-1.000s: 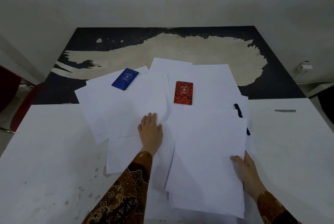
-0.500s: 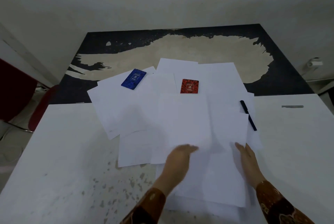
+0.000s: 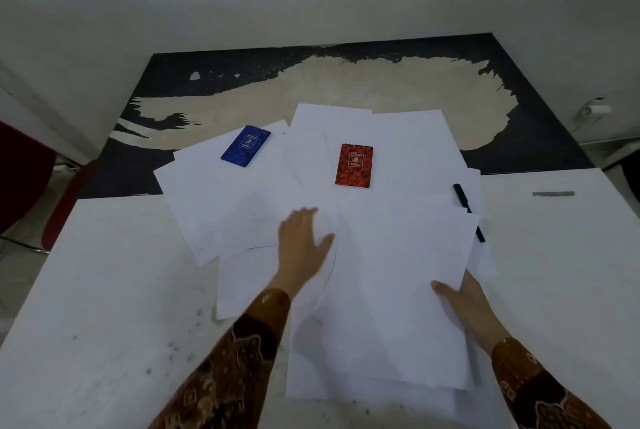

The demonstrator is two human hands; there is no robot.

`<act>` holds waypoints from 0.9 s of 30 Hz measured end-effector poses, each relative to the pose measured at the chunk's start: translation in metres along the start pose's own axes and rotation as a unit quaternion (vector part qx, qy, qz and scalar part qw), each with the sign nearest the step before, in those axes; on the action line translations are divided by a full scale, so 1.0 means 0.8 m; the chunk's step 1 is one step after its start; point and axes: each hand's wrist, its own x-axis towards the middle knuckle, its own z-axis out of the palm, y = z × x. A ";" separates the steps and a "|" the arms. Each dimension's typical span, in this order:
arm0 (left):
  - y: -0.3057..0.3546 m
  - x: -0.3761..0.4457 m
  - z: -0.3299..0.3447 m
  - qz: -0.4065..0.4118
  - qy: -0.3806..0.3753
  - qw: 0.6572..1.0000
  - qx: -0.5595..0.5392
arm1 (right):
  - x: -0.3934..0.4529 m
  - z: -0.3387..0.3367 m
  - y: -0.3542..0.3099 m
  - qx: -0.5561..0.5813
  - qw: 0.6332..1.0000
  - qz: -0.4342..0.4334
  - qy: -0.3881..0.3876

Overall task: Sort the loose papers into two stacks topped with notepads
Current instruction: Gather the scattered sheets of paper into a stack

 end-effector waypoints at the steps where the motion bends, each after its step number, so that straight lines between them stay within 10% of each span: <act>1: -0.009 0.016 0.000 -0.045 -0.010 0.998 0.034 | 0.002 0.000 0.001 0.000 1.000 0.001 0.002; 8: -0.045 0.056 0.013 -0.170 -0.065 0.979 0.097 | 0.014 0.000 0.013 -0.019 1.000 -0.001 0.023; 27: -0.033 0.042 -0.068 -0.070 0.094 0.992 0.044 | 0.008 0.003 0.010 -0.011 1.000 -0.011 0.021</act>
